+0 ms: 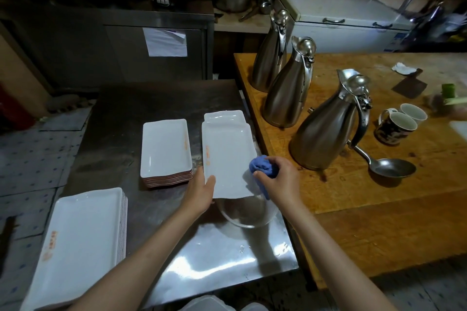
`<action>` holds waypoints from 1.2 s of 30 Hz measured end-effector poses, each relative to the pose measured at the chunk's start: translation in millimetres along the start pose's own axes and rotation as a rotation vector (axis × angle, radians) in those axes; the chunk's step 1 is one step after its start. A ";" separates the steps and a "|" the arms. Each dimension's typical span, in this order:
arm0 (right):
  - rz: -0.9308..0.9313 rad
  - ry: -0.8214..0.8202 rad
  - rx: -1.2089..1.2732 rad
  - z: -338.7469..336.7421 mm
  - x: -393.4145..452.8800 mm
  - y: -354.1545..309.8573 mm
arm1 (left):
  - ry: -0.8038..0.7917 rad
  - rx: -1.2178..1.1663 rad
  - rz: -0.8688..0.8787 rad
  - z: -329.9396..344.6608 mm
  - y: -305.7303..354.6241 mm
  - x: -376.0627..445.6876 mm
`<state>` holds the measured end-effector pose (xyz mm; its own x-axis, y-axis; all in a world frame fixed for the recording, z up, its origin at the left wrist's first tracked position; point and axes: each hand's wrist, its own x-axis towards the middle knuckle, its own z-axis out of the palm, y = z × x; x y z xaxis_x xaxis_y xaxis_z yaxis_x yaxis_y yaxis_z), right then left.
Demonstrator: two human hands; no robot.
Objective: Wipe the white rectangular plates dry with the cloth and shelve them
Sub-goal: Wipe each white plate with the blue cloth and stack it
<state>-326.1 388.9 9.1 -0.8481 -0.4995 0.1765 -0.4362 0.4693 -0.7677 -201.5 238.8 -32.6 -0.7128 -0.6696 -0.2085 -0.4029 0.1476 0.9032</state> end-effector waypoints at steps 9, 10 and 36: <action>-0.266 -0.239 -0.181 11.6 -12.6 -7.1 | 0.115 -0.119 -0.038 -6.6 1.1 3.4; -0.264 -0.254 -0.197 11.2 -13.8 -4.4 | 0.122 -0.113 -0.035 -7.4 1.1 3.2; -0.177 -0.045 -0.242 8.2 50.8 -21.4 | -0.018 -0.148 0.040 -7.4 7.7 -18.6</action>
<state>-357.4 347.4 29.4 -0.7406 -0.6184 0.2628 -0.6396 0.5290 -0.5577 -187.1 247.0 -18.9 -0.7373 -0.6519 -0.1771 -0.2862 0.0639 0.9560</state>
